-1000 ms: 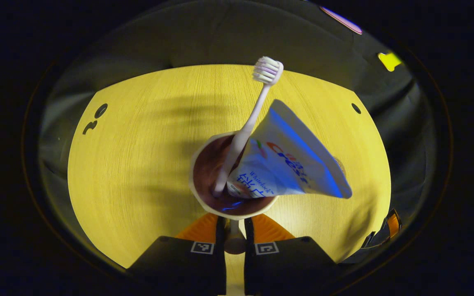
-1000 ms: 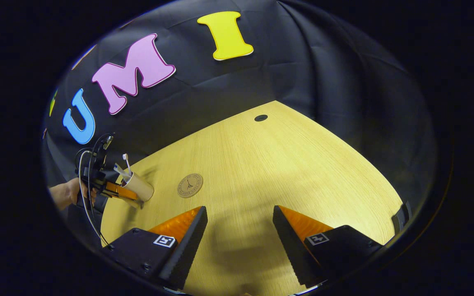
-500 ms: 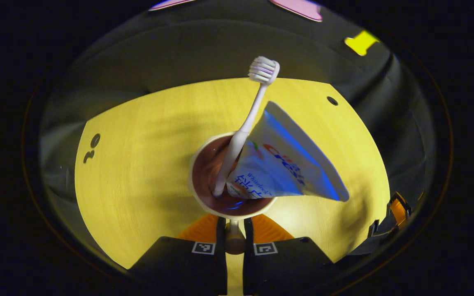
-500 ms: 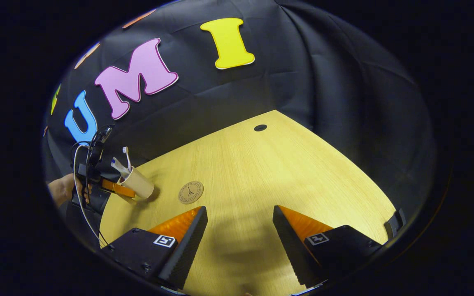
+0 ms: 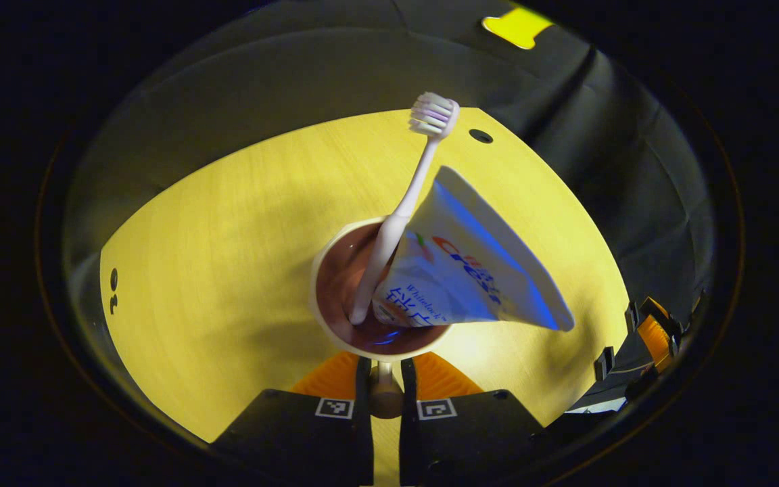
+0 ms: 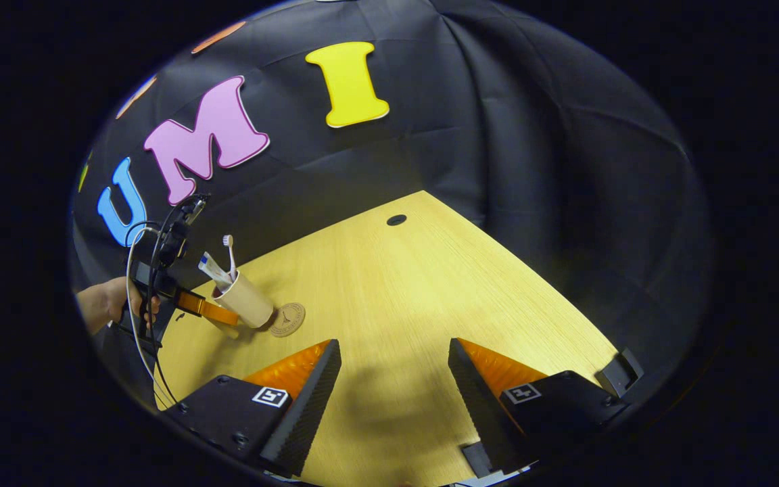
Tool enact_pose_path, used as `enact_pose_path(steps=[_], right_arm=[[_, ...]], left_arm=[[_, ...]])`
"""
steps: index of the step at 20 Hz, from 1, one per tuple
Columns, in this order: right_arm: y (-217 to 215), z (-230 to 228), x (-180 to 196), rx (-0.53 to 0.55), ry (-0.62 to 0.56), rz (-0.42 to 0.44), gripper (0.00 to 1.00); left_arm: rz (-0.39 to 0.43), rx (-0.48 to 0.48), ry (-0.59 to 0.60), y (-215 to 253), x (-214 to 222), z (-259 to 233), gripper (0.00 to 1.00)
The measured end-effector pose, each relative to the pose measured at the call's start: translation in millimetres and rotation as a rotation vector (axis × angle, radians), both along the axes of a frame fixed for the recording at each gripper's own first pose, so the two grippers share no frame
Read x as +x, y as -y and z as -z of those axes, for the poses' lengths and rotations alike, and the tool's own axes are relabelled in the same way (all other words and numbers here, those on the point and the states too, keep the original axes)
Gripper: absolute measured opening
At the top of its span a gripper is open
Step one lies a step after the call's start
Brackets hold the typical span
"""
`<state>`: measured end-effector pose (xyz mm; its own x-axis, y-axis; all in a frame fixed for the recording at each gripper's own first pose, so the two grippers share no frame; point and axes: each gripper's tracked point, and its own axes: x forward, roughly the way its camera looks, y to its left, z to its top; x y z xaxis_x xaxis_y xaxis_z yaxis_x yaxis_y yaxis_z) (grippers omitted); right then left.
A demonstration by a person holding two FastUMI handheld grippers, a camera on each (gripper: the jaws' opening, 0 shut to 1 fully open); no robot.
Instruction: Put the toothbrush and toothpaste on the desktop into the cup, then pick up the cup and place it on the coaster on the desktop.
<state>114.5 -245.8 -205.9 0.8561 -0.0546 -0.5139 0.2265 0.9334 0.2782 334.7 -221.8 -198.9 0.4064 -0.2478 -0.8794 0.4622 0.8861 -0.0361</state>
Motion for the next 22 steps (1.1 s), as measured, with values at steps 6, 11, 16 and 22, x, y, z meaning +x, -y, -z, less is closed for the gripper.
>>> enact_pose_path(steps=[6,11,16,22], right_arm=[[16.9,7.2,-7.7,-0.002,-0.018,0.042,0.98],[21.3,9.8,-7.5,0.008,-0.021,0.053,0.98],[21.3,8.4,-8.5,0.004,-0.016,0.039,0.98],[1.1,-13.0,-8.2,-0.019,0.008,-0.007,0.98]], left_arm=[[0.049,0.019,-0.026,26.9,2.7,14.0,0.2],[0.081,0.088,-0.031,32.8,2.0,18.8,0.23],[0.047,0.056,-0.021,32.5,-1.5,6.7,0.45],[-0.033,-0.017,0.149,10.2,-29.0,-50.9,1.0]])
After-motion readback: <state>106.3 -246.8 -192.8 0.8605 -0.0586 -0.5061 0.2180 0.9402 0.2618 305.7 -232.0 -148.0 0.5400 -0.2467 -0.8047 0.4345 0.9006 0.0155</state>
